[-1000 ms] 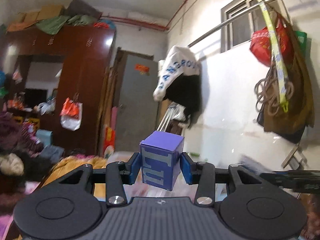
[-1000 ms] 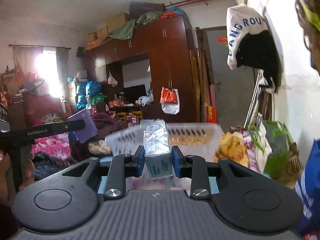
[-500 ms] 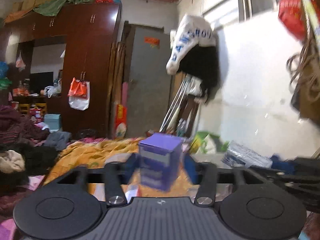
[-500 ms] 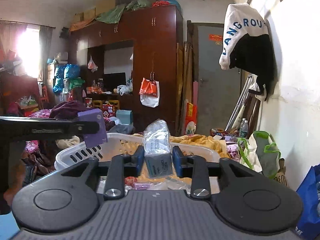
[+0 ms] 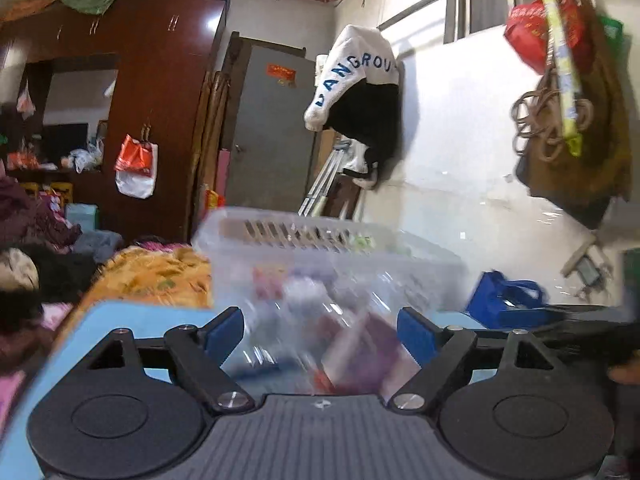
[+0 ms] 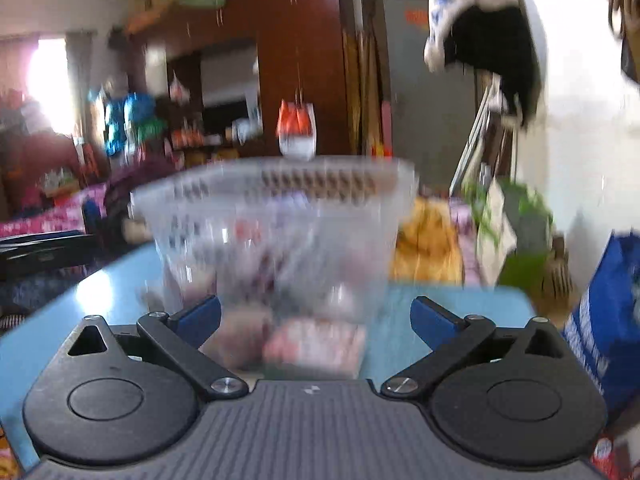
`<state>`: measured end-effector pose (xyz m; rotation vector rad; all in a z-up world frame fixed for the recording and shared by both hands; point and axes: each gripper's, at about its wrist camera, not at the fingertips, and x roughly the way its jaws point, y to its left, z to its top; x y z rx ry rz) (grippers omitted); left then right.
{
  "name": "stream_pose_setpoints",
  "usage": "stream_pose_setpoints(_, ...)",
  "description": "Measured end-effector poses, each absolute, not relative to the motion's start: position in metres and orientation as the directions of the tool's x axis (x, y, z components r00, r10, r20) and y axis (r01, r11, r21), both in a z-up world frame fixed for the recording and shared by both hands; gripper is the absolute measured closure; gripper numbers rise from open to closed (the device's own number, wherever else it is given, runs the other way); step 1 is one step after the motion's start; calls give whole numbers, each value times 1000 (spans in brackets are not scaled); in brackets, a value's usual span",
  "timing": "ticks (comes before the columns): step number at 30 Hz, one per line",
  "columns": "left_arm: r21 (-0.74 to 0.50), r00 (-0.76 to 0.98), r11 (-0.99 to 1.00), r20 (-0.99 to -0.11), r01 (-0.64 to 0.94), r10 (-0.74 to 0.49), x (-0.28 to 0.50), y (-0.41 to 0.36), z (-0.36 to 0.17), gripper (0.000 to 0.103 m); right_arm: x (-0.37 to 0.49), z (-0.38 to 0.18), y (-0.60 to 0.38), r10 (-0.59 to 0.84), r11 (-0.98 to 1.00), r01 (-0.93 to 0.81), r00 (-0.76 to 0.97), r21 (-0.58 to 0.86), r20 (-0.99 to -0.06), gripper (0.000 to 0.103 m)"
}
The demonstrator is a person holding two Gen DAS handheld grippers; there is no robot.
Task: Organize objects
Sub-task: 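Grasp another purple box with the left tool while the right grasps the pink THANK YOU box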
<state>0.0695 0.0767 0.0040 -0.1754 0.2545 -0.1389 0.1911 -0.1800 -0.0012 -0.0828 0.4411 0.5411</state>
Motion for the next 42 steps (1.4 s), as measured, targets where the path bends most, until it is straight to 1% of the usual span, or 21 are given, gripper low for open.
stream_pose_setpoints(2,-205,943,967,-264,148,-201,66,67,-5,16,197,-7,-175,463,862,-506,758,33,-460,0)
stream_pose_setpoints(5,-169,921,970,-320,176,-222,69,47,-14,16,207,-15,-176,456,869,-489,729,78,-511,0)
stream_pose_setpoints(11,-149,890,969,-389,195,-239,82,24,-30,16,210,-28,-184,475,867,-480,713,135,-515,0)
stream_pose_setpoints(12,-139,889,973,-399,183,-224,86,21,-32,21,210,-28,-184,474,867,-480,713,133,-516,0)
stream_pose_setpoints(13,-138,884,976,-417,169,-212,91,21,-32,29,210,-28,-184,475,867,-479,711,137,-519,0)
stream_pose_setpoints(16,-159,887,976,-416,148,-203,95,23,-31,35,212,-28,-183,471,871,-470,713,145,-520,0)
stream_pose_setpoints(18,-134,886,981,-425,141,-186,98,20,-33,37,214,-29,-180,458,877,-460,718,137,-524,0)
stream_pose_setpoints(19,-132,887,981,-422,142,-186,96,20,-33,42,216,-29,-178,450,881,-456,719,129,-529,0)
stream_pose_setpoints(20,-143,885,977,-419,156,-203,95,21,-32,46,217,-29,-176,444,883,-454,721,121,-532,1)
stream_pose_setpoints(21,-158,885,974,-411,165,-216,93,23,-32,55,217,-29,-173,435,884,-455,722,104,-539,3)
stream_pose_setpoints(22,-168,888,973,-405,159,-215,91,25,-31,60,217,-30,-169,419,888,-453,723,80,-549,9)
stream_pose_setpoints(24,-171,897,976,-396,136,-194,89,31,-30,63,220,-31,-164,390,897,-440,730,52,-561,15)
stream_pose_setpoints(27,-182,894,973,-398,141,-204,87,39,-31,63,224,-32,-159,404,888,-457,711,58,-575,15)
stream_pose_setpoints(31,-163,886,972,-405,172,-225,85,35,-34,56,224,-34,-156,424,875,-481,696,63,-579,16)
stream_pose_setpoints(32,-155,886,972,-404,177,-225,85,34,-34,55,224,-34,-156,438,867,-493,687,71,-580,19)
stream_pose_setpoints(34,-130,884,973,-409,191,-228,83,29,-33,46,223,-34,-155,444,862,-503,679,69,-585,21)
stream_pose_setpoints(35,-120,880,972,-414,200,-232,82,28,-33,45,221,-34,-155,439,862,-504,681,60,-586,24)
stream_pose_setpoints(36,-103,878,973,-421,206,-230,81,26,-34,40,220,-35,-155,432,863,-503,684,49,-588,27)
stream_pose_setpoints(38,-70,883,976,-417,204,-215,75,22,-36,38,218,-35,-157,432,862,-505,685,46,-586,33)
stream_pose_setpoints(40,-70,885,978,-417,196,-208,74,21,-38,32,217,-34,-163,449,858,-508,678,71,-582,37)
stream_pose_setpoints(42,-74,882,979,-426,189,-202,77,21,-39,30,218,-35,-171,467,856,-507,669,105,-579,40)
